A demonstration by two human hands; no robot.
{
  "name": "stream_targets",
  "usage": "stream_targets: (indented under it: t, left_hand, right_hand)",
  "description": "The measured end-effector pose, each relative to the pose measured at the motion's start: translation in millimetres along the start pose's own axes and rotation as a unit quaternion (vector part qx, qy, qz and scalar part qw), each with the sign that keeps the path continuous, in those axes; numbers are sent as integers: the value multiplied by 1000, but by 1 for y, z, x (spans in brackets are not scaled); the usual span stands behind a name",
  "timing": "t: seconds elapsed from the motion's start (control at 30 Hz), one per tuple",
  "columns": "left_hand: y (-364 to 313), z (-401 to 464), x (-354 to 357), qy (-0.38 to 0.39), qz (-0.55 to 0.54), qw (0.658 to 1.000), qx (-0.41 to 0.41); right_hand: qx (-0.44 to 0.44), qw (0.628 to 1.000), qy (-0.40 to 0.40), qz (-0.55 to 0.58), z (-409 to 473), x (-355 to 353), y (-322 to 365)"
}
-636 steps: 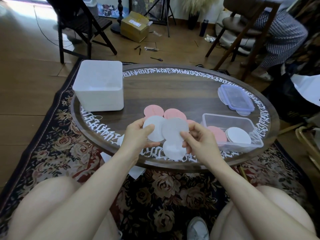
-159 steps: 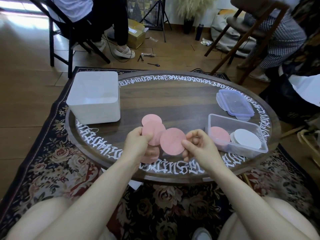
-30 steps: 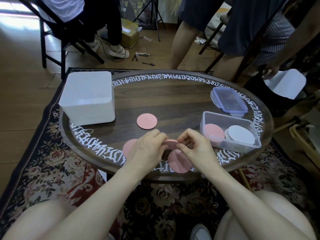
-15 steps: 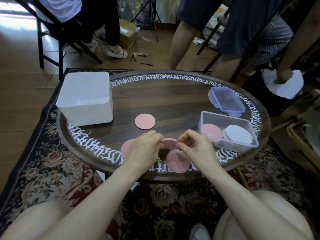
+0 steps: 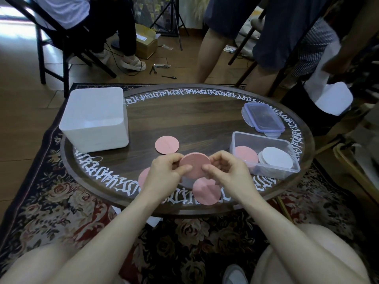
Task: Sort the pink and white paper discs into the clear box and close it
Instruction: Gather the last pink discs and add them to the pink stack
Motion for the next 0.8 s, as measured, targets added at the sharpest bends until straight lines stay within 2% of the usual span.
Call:
stream_targets:
  t: [0.1,0.2,0.27,0.33,0.4,0.47,0.57,0.63,0.8]
  left_hand:
    - [2,0,9,27,-112,993,-33]
    - [-5,-3,16,41,-148,988,-11]
    - [-11,-2,19,42,-61,997,31]
    - [-13,-2,22,50,103,990,78]
    - [-16,-8,29,61,265,949,159]
    - [-12,-14,39,81,344,910,217]
    - [-7,-17,46,104,381,889,230]
    - [-11,-16,47,103,385,889,227]
    - [-10,-17,45,103,388,887,229]
  right_hand:
    - [7,997,-5,80,-2,-5,3]
    - [5,997,-18,70,-3,-16,4]
    - [4,997,-53,52,-1,-36,6]
    - [13,992,-118,46,3,-69,6]
    - [23,983,-181,10,6,-106,5]
    - [49,975,-211,-37,9,-132,-4]
    - [91,962,-224,-124,14,-153,-25]
    - [106,954,-218,-174,18,-156,-33]
    - [107,955,-177,-214,30,-141,-35]
Point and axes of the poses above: each hand's wrist, its own z-axis towards the middle knuckle, its own x-axis out of the palm, y = z × x, the point moved 8 cm from there along z, towards the middle knuckle, and after that the axes turned 5 degrees about -z, right-handed, at the moved point
